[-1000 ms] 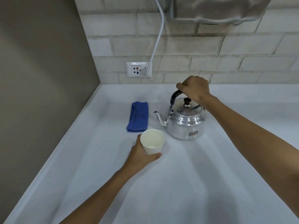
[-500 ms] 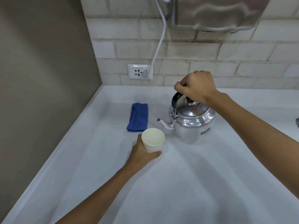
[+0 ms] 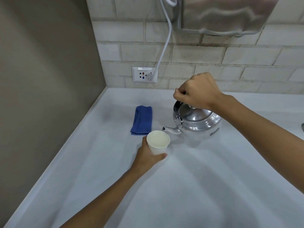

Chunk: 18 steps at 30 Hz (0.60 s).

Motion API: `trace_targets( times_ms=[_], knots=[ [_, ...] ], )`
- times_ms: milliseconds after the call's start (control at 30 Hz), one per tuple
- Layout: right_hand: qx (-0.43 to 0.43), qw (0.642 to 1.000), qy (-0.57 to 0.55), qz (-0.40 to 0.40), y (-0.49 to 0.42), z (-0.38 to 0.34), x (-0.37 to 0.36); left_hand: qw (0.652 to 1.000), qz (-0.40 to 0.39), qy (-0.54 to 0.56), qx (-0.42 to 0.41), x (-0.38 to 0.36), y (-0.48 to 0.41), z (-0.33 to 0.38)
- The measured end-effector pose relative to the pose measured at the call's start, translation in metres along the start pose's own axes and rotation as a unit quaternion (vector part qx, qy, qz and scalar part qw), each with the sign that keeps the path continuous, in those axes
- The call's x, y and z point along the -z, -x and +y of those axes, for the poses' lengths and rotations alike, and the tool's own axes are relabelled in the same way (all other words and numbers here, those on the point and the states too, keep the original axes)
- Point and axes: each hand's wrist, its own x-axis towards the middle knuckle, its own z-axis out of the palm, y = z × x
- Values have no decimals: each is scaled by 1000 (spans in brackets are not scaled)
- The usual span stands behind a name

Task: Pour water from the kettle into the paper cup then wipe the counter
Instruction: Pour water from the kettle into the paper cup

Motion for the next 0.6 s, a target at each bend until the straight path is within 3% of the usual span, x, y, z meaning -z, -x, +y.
trace_targets(
  times_ms=[600],
  knots=[
    [74,997,22,-17,-4,-21,15,1000,13,-1,4,-2,1,1]
  ],
)
